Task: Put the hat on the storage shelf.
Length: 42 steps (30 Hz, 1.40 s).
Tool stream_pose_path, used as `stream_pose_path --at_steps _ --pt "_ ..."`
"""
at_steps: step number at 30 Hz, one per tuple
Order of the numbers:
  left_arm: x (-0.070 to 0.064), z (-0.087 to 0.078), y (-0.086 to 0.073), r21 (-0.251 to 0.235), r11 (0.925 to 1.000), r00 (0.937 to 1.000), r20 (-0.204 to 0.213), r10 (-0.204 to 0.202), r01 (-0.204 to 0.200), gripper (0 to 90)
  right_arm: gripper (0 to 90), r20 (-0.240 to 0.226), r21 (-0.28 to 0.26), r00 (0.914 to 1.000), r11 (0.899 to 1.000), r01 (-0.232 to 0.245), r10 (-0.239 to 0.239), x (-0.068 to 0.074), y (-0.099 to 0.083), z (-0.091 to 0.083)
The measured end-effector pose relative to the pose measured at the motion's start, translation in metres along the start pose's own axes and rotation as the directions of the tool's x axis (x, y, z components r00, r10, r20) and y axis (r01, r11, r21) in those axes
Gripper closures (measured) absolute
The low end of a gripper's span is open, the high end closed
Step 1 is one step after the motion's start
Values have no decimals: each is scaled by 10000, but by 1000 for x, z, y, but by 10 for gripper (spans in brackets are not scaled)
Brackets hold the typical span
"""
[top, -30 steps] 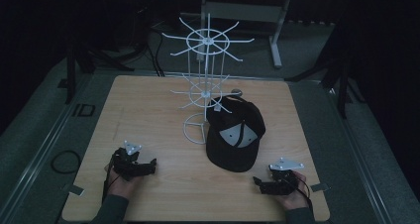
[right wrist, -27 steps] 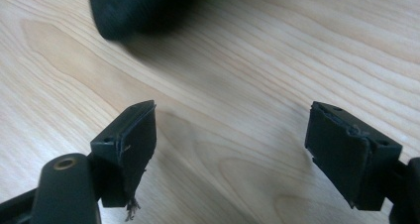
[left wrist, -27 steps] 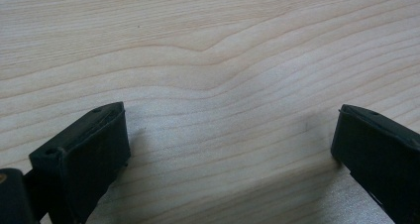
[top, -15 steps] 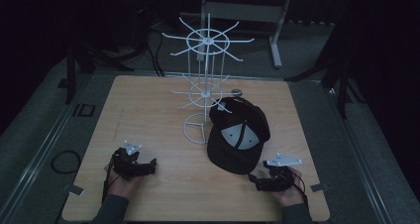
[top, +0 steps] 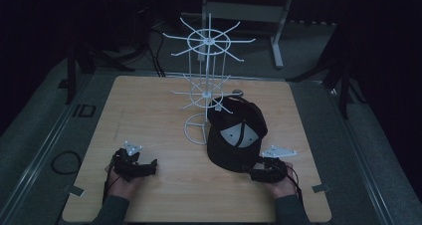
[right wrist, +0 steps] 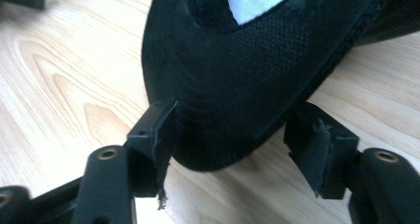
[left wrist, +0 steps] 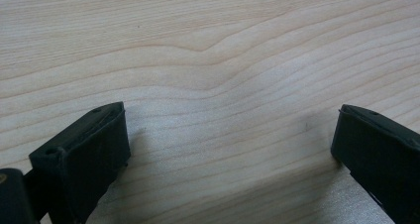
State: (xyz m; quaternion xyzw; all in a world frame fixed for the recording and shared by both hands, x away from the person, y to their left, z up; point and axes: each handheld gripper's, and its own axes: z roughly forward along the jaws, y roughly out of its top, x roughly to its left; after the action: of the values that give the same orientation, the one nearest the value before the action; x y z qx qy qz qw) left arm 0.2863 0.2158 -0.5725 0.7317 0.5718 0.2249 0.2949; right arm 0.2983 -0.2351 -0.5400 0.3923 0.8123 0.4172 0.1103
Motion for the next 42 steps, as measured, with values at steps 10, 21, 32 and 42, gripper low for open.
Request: stream_pose_path --at_steps 10,21,32,42 --pt "0 0 0 -3 10000 10000 -4 -4 4 15 550 -1154 64 9909 9976 -693 696 -7 3 15" --pt "0 0 0 -1 10000 10000 -2 -15 15 15 755 -2192 -207 9704 9939 -1082 1010 -3 10 14" --pt "0 0 0 0 10000 10000 -5 -13 13 15 792 -2000 -547 9672 9838 -1705 1565 -8 13 6" --pt "0 0 0 -2 10000 10000 -2 -16 16 15 820 -1526 -948 9692 9733 -2090 1933 -20 17 -5"
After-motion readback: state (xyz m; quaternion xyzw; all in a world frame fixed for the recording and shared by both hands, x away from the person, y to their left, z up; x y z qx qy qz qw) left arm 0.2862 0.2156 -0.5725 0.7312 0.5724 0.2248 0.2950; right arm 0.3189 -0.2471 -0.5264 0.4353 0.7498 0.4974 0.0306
